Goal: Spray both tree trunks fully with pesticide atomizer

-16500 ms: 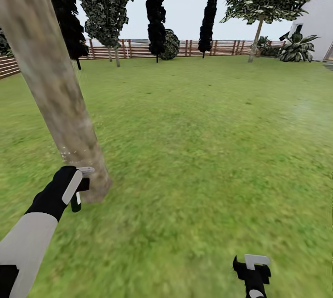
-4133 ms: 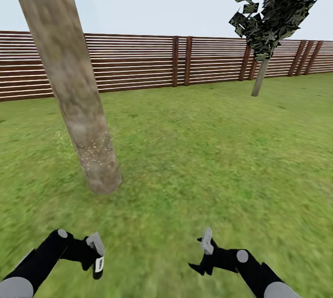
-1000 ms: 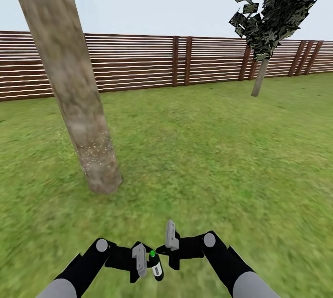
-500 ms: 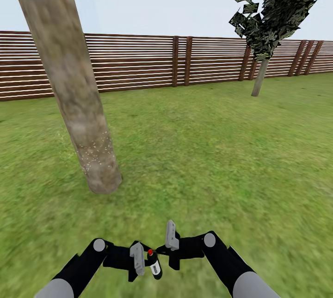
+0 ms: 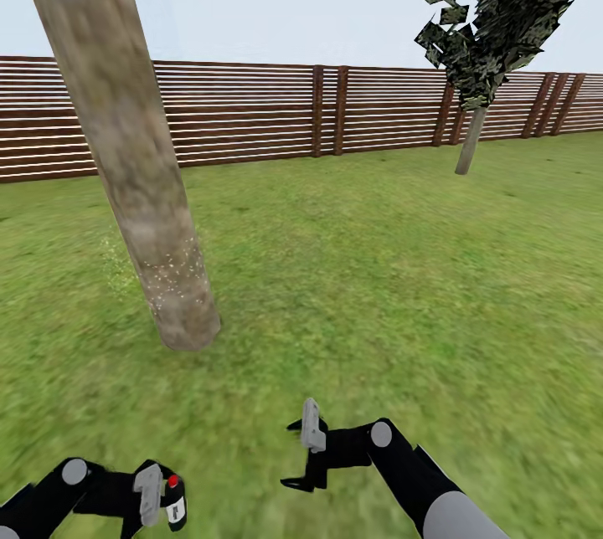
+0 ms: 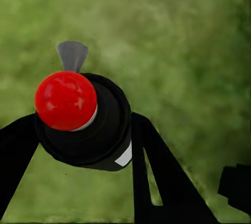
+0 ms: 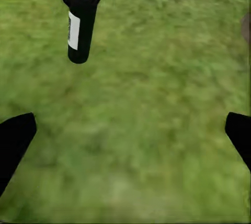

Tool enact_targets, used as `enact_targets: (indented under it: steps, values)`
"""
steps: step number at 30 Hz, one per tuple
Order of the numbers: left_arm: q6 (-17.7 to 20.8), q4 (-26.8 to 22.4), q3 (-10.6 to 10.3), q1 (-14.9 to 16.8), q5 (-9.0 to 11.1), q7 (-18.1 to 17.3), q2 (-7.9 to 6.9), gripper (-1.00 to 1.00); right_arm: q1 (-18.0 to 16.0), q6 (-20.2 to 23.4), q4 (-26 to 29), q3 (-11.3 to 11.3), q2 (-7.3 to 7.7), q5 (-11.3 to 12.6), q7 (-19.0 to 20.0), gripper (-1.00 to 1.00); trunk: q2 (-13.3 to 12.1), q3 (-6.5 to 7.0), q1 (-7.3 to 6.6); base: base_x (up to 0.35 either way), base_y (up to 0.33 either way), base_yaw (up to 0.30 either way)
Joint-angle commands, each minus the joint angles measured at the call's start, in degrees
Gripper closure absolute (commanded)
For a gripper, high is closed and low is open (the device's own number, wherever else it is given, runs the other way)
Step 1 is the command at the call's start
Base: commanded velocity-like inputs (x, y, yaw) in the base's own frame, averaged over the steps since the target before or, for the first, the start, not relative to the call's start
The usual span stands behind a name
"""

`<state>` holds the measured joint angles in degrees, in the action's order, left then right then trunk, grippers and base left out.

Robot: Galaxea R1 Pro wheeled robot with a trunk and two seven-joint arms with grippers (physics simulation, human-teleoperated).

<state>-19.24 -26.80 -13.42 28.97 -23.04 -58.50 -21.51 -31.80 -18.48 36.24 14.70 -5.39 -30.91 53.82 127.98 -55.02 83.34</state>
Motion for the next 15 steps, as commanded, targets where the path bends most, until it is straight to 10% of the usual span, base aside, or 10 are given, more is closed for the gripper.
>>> enact_targets:
  steps: [1,4,6,7,9,10,15]
  values:
    - [-0.19,0.69,-0.07,0.0,-0.11,3.01,-0.33,1.0,0.01,-0.32,0.06,-0.09,0.23,-0.48,-1.33,-1.0,0.02,-0.05,-0.01,0.0,0.0,0.0]
    - [-0.1,6.68,7.0,-0.01,0.08,21.39,0.01,1.0,0.29,-0.4,-8.33,-0.06,5.88,0.01,-16.48,-1.0,0.02,-0.05,-0.01,0.0,0.0,0.0]
    - [-0.09,11.16,14.6,0.02,1.31,30.65,1.22,1.0,0.34,-0.44,-17.58,-0.09,6.9,0.13,-29.19,-1.0,0.02,-0.05,-0.01,0.0,0.0,0.0]
    - [-0.16,14.96,21.25,0.0,3.54,37.9,2.76,1.0,0.39,-0.86,-25.43,-0.6,7.14,0.45,-41.75,-1.0,0.02,-0.05,-0.01,0.0,0.0,0.0]
    - [-0.71,18.27,27.17,-0.82,6.1,46.72,3.84,1.0,0.67,-4.1,-31.45,-3.14,6.76,2.84,-57.05,-1.0,0.02,-0.05,-0.01,0.0,0.0,0.0]
    - [-1.0,19.31,29.58,-2.63,8.59,52.16,4.91,1.0,2.55,-7.91,-33.27,-5.48,6.15,7.04,-66.54,-1.0,0.02,-0.05,-0.01,0.0,0.0,0.0]
    - [-10.84,20.1,31.59,-8.58,22.42,60.6,6.79,1.0,5.83,-17.97,-34.44,-7.52,6.35,26.65,-73.99,-1.0,0.02,-0.05,-0.01,0.0,0.0,0.0]
